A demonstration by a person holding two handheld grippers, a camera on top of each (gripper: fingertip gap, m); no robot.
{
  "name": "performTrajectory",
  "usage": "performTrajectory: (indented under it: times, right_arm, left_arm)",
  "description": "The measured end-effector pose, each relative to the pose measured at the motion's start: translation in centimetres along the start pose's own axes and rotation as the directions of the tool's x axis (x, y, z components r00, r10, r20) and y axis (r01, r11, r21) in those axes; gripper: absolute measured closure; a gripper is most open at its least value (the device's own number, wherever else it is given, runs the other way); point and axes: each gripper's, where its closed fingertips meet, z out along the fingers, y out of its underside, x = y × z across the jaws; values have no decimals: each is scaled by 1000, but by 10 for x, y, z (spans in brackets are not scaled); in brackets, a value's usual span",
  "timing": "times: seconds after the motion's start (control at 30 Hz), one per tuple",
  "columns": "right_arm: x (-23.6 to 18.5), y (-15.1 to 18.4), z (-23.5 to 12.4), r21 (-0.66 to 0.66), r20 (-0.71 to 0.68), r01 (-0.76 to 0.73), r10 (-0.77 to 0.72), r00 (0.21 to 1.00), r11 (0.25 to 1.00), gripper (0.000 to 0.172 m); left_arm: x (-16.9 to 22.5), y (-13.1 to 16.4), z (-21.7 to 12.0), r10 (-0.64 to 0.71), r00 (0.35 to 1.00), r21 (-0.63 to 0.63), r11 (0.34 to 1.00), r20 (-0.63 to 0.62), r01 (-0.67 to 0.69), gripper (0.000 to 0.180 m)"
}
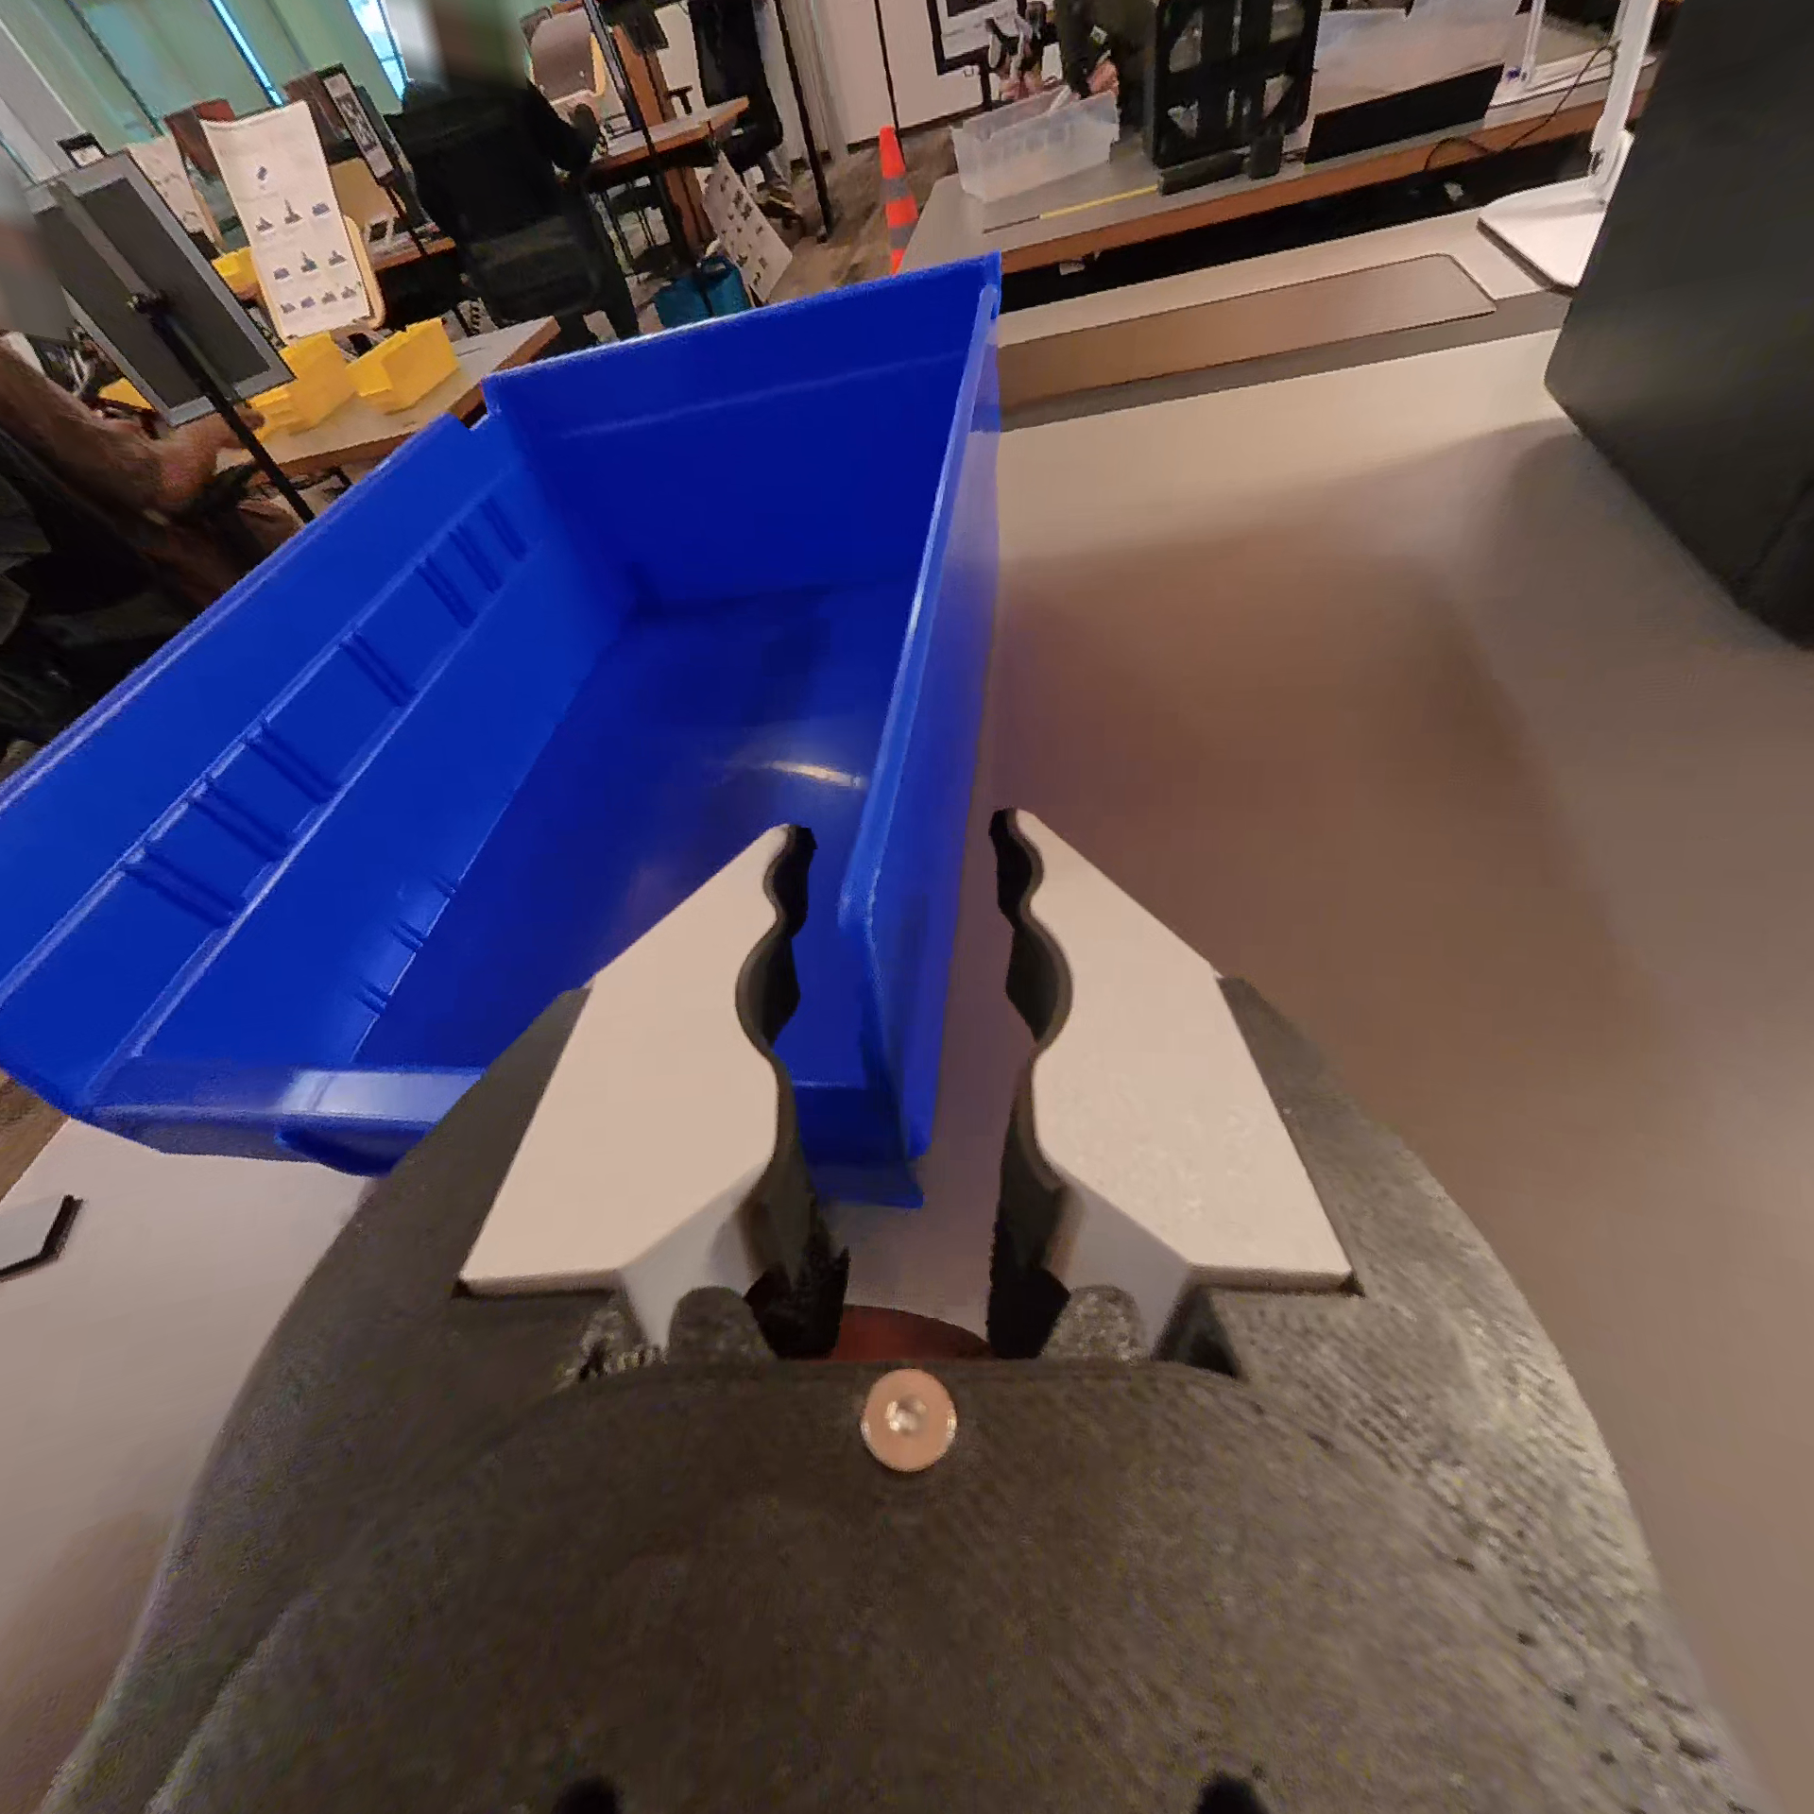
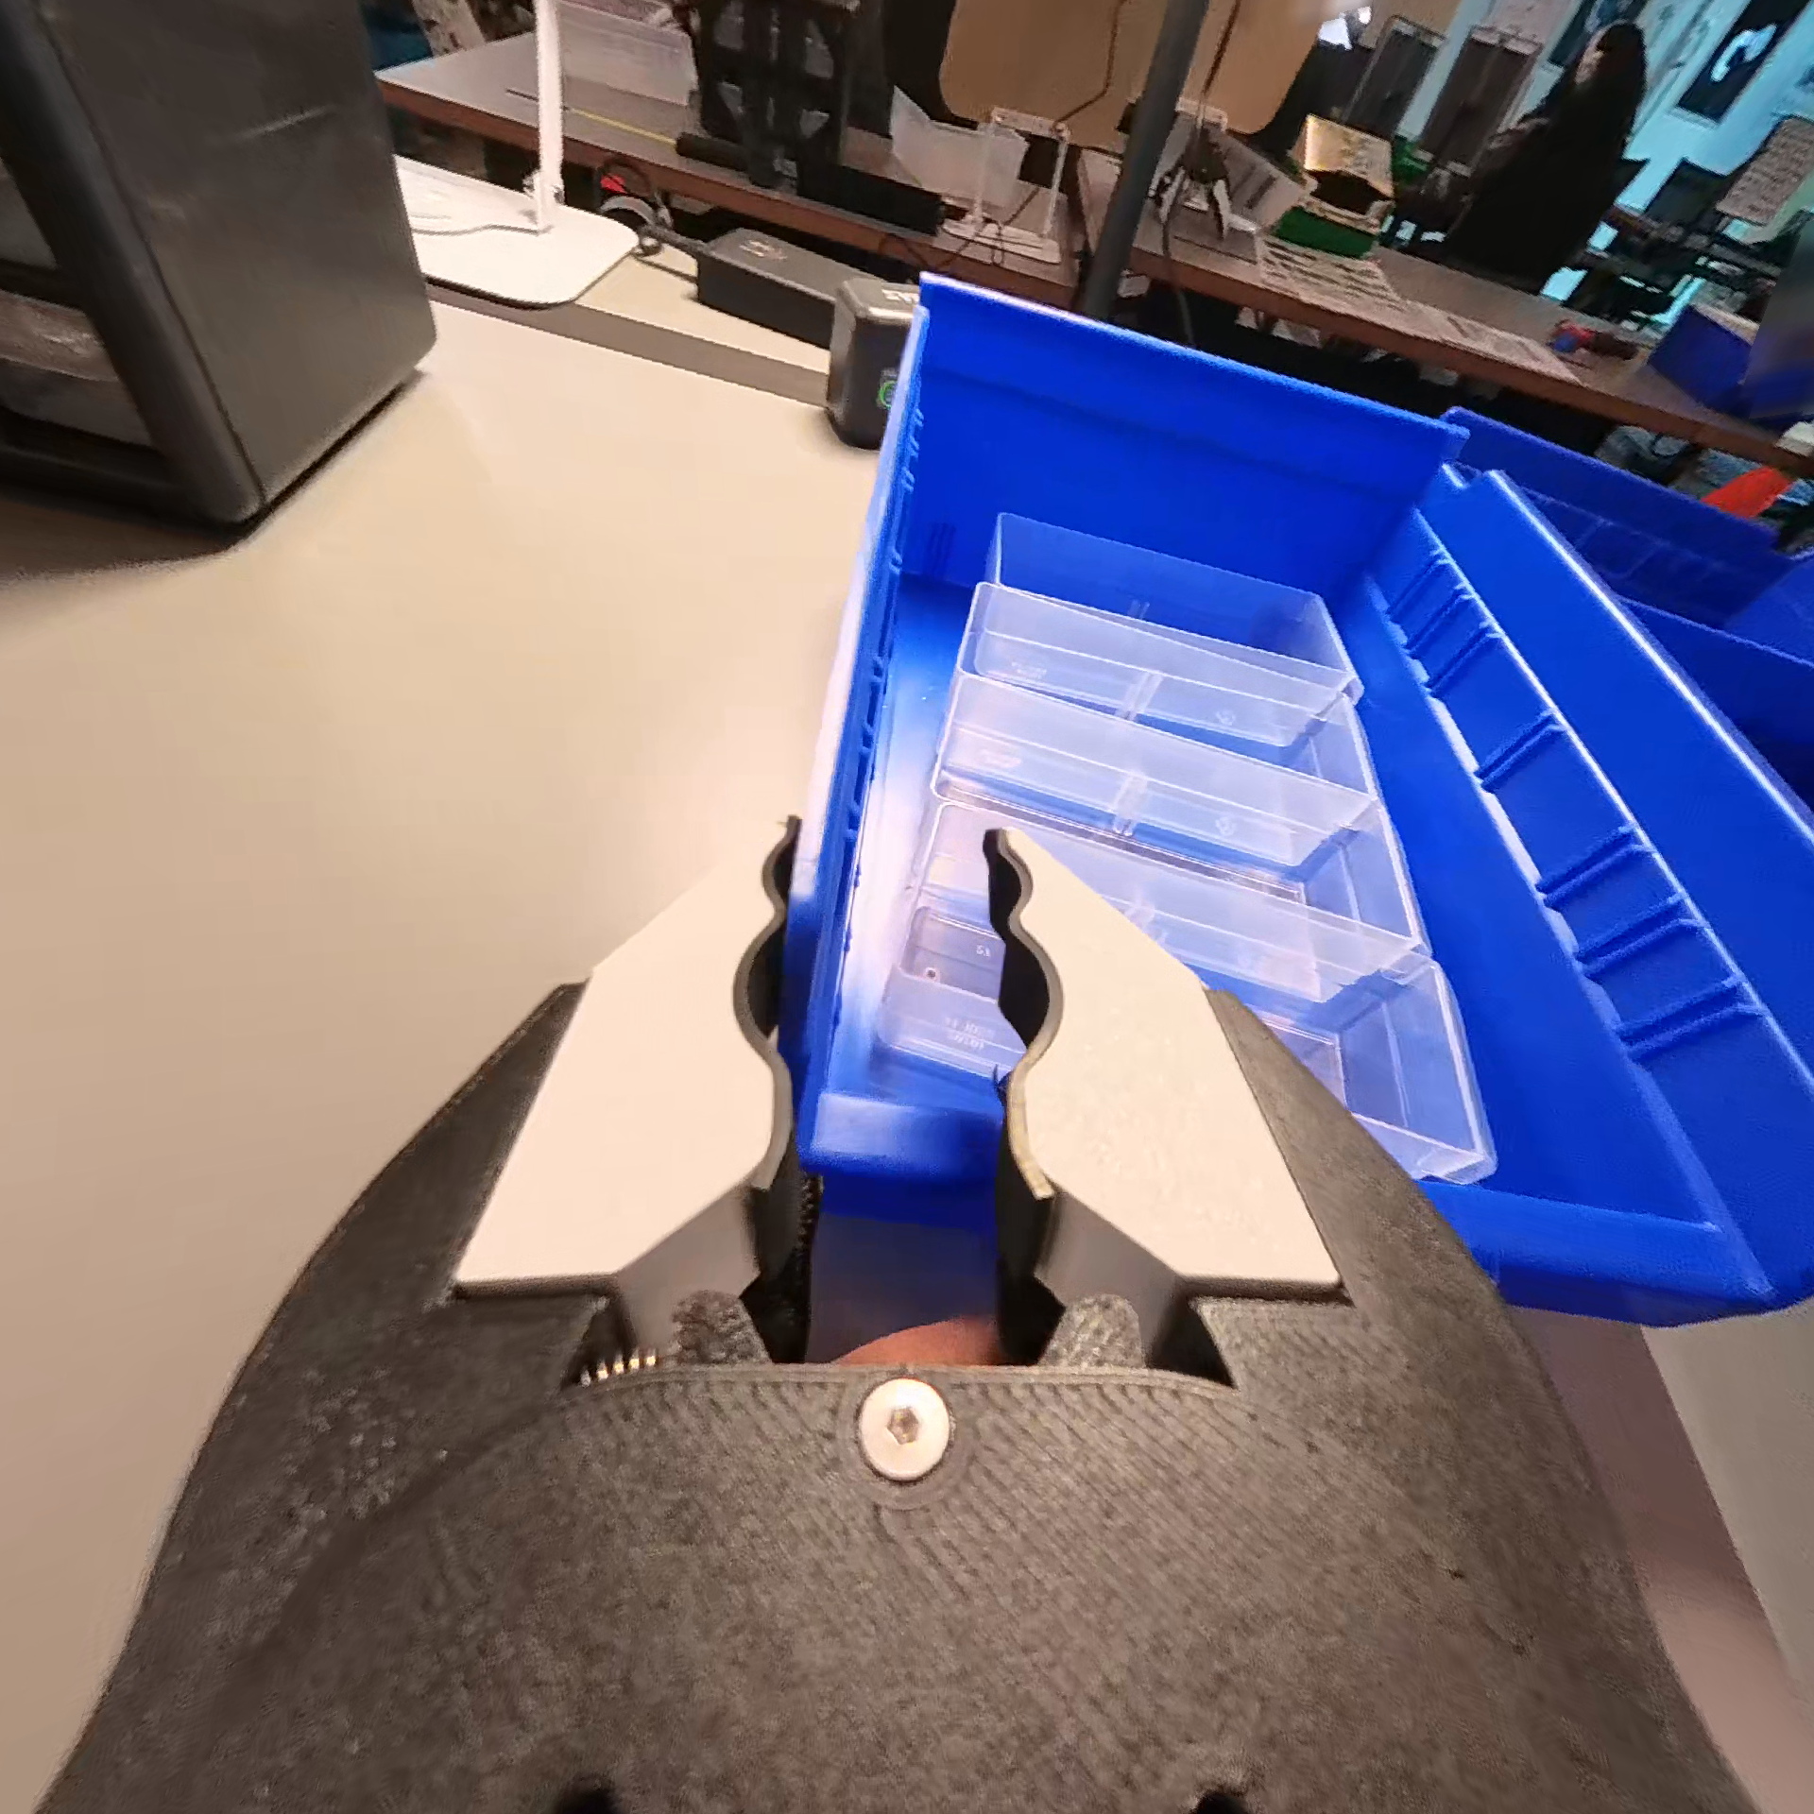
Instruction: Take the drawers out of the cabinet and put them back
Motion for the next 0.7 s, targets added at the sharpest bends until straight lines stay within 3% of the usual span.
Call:
performTrajectory:
  times: [0.03,0.1,0.17,0.27,0.43,0.7]
  right_arm:
    - [1,0,1,-7,-14,2,-2,1000,1000,132]
    - [3,1,3,-19,-36,1,-2,999,1000,131]
    - [4,2,4,-25,-53,14,-15,998,1000,140]
    - [-4,2,-1,-13,-39,56,-56,998,998,166]
    - [-6,10,-23,7,6,41,-41,999,999,166]
    - [-26,26,-82,93,138,96,-108,985,991,165]
  left_arm:
    - [1,-1,1,6,1000,3,1000,-2,-6,148]
    - [4,-1,1,5,1000,4,1000,-28,-5,175]
    - [5,-1,0,-8,999,8,1000,-47,8,177]
    - [8,0,-4,-15,997,12,1000,-70,16,177]
    - [25,3,-29,13,991,29,1000,-136,-9,178]
    - [53,12,-106,53,943,105,994,-329,-20,179]
